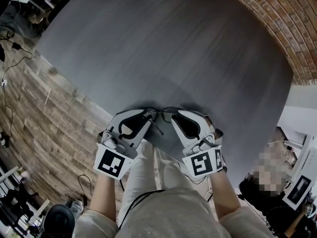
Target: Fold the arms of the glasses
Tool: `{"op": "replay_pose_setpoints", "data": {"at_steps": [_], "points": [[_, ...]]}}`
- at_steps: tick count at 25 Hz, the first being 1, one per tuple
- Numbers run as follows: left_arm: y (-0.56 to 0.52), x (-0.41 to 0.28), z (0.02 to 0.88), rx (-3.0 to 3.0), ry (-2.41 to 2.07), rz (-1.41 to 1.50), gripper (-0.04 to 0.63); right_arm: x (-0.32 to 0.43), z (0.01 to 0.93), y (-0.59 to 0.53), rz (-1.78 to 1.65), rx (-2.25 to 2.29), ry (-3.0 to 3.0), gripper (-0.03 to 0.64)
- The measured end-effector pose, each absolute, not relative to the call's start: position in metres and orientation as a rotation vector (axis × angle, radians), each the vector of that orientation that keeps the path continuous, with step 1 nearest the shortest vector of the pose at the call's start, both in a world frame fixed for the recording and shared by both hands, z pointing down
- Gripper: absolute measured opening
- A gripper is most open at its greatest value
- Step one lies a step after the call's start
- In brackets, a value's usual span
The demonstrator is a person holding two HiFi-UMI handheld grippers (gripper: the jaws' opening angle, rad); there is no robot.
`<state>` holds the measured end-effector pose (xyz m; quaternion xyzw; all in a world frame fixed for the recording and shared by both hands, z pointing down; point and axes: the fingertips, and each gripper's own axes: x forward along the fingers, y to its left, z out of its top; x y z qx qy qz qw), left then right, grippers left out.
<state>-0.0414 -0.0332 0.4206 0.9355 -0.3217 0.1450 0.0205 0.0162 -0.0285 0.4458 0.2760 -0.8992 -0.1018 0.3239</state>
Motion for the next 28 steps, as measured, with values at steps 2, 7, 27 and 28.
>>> {"op": "replay_pose_setpoints", "data": {"at_steps": [2, 7, 27, 28], "points": [[-0.034, -0.040, 0.421, 2.908, -0.992, 0.474, 0.052, 0.019, 0.447, -0.027, -0.259, 0.727, -2.356, 0.072], [-0.030, -0.038, 0.434, 2.885, -0.962, 0.588, 0.038, 0.028, 0.444, -0.028, -0.196, 0.773, -2.378, 0.066], [-0.036, -0.016, 0.464, 2.922, -0.808, 0.972, 0.038, 0.055, 0.448, -0.039, 0.027, 0.920, -2.421, 0.048], [-0.036, -0.016, 0.466, 2.924, -0.805, 0.992, 0.038, 0.056, 0.448, -0.040, 0.032, 0.928, -2.417, 0.046]]}}
